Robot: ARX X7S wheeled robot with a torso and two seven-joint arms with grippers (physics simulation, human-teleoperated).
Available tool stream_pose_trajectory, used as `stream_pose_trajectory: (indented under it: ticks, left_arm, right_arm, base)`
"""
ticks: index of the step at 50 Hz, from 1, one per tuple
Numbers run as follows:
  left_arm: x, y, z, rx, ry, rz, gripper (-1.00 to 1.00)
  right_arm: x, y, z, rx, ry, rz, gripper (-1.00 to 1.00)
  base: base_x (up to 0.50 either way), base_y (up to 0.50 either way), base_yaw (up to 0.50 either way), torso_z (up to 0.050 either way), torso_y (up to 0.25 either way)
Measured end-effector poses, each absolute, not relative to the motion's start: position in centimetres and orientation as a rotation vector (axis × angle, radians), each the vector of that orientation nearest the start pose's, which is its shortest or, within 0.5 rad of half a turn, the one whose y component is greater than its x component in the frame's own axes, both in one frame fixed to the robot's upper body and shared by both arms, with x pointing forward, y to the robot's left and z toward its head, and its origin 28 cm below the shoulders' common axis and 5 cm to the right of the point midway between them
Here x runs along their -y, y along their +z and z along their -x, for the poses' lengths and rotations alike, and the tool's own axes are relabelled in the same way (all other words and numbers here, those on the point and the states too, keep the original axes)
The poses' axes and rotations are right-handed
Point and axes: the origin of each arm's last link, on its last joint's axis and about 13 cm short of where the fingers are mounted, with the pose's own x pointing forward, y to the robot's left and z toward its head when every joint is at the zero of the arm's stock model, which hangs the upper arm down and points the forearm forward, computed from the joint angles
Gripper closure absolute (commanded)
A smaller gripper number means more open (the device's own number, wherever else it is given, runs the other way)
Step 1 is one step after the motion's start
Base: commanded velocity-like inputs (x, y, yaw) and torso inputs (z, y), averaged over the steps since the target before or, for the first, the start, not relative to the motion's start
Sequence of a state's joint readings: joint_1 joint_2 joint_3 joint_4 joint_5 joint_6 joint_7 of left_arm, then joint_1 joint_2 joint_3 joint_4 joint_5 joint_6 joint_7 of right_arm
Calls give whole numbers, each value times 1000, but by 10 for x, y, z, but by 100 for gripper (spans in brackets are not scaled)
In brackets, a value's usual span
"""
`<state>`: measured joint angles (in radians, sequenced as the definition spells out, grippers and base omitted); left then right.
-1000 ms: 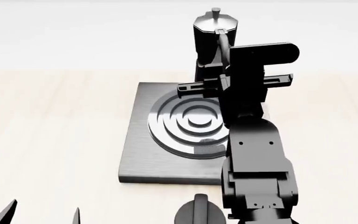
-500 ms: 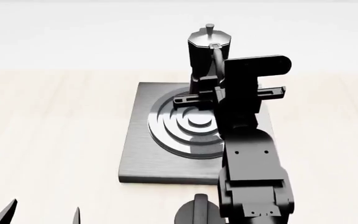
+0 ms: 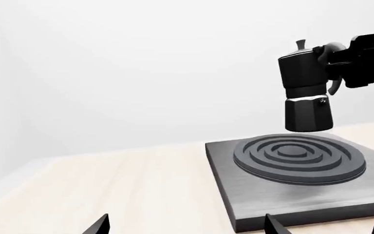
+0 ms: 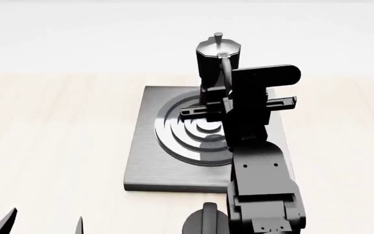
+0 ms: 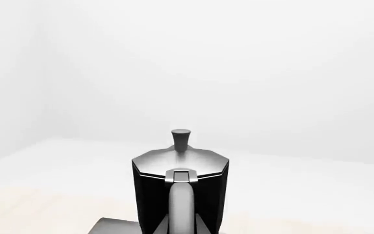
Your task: Put the moka pot on the stove.
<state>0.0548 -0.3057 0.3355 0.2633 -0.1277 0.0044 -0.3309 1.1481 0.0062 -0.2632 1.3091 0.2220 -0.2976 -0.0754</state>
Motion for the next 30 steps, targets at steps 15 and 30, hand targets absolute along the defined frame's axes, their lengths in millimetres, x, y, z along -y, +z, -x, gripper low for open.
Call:
stream_pose_trajectory:
  ticks: [15,30]
  left_arm:
    - [-199,47,-188,152,-57,-97,-100]
    - [-200,47,-188,150,-57,-97,-100]
  right_arm:
    - [89,122,-414,87,155,11,100]
    - [87,114,-411,60,167,16,100]
  base:
    - [0,0,0,1,1]
    - [0,0,0,0,1]
